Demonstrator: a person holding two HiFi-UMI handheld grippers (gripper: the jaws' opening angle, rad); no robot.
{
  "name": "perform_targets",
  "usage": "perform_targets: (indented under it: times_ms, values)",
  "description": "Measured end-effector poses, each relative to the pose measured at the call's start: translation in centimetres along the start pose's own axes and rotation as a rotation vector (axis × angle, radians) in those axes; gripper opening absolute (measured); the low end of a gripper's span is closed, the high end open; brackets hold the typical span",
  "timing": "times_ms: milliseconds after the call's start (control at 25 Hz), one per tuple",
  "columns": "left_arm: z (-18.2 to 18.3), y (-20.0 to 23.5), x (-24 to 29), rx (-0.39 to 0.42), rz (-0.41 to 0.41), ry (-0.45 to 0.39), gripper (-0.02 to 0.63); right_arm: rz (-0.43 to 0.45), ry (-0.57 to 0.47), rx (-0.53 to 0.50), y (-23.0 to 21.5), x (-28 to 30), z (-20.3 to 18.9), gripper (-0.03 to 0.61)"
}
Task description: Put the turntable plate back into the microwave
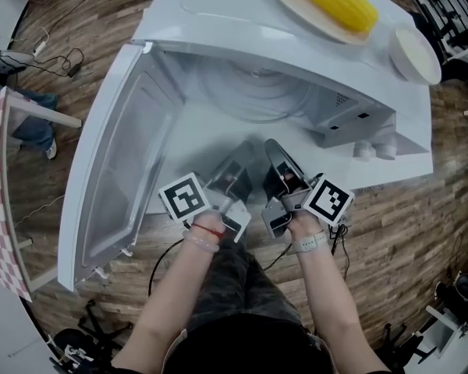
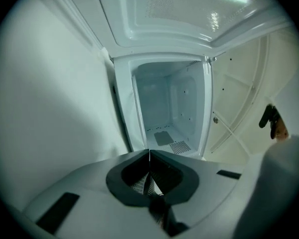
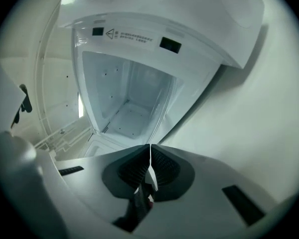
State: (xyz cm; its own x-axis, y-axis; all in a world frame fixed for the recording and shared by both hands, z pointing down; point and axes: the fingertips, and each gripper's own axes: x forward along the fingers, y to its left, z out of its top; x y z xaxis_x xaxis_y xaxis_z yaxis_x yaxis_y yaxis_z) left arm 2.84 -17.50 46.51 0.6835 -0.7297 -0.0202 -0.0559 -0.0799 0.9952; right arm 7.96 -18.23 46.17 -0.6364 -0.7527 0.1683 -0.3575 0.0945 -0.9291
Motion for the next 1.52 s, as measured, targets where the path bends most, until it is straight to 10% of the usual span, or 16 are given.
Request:
perform_targets:
  times_ms: [360, 640, 1520]
  values:
    - [-2.7, -1.5, -2.5, 0.418, 0.101, 0.130, 0.012, -0.057, 0.095, -0.537, 2.5, -2.7, -2.9, 0.021]
    - [-4.0, -3.0, -5.4, 0.611, 0.116, 0.130, 0.012, -0.088, 0.090, -0.721, 3.6, -6.3, -5.1, 0.021]
    - [-9.7, -7.9, -13.8, 0.665, 0.097, 0.127, 0.012, -0.061, 0.010, -0.838, 8.9, -14.7, -10.8, 0.021]
